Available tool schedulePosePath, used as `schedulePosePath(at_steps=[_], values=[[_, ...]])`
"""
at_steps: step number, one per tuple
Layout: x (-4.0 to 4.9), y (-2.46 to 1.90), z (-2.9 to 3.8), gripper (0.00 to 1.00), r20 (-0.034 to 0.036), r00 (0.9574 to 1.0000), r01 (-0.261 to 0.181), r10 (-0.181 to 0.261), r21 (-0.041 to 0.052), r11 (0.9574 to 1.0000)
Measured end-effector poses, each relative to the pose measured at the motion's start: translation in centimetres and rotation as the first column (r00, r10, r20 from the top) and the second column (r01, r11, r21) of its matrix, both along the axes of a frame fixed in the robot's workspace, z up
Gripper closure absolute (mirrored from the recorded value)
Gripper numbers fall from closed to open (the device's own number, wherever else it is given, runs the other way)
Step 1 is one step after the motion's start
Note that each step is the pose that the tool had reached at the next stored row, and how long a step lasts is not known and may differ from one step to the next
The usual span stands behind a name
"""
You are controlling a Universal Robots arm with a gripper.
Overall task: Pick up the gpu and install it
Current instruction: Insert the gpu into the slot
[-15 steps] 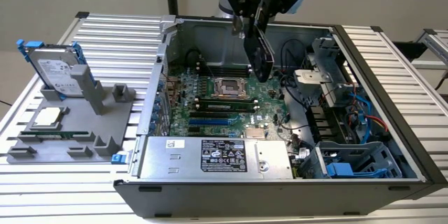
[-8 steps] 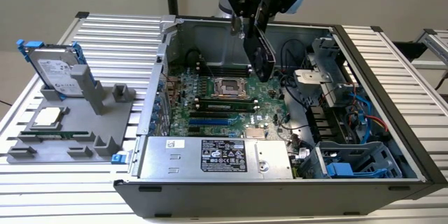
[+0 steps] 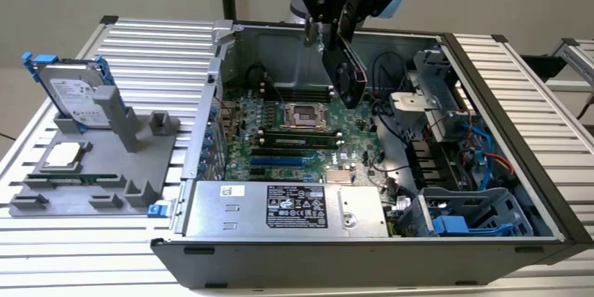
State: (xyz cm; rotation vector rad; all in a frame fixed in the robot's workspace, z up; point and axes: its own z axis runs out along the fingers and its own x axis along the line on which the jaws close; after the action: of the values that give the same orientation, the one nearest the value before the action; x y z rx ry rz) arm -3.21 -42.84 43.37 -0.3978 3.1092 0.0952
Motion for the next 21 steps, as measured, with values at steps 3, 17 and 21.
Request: schedulePosePath(at_steps=[3, 17, 21], values=[[0.00, 0.00, 0.00, 1.00, 0.0001, 0.9999, -0.010, 0.010, 0.0001, 0.9999], [0.00, 0.00, 0.00, 1.00, 0.0001, 0.9998, -0.017, 0.017, 0.0001, 0.9998], [0.00, 0.00, 0.01, 1.00, 0.0000, 0.9997, -0.025, 0.025, 0.0001, 0.9997]])
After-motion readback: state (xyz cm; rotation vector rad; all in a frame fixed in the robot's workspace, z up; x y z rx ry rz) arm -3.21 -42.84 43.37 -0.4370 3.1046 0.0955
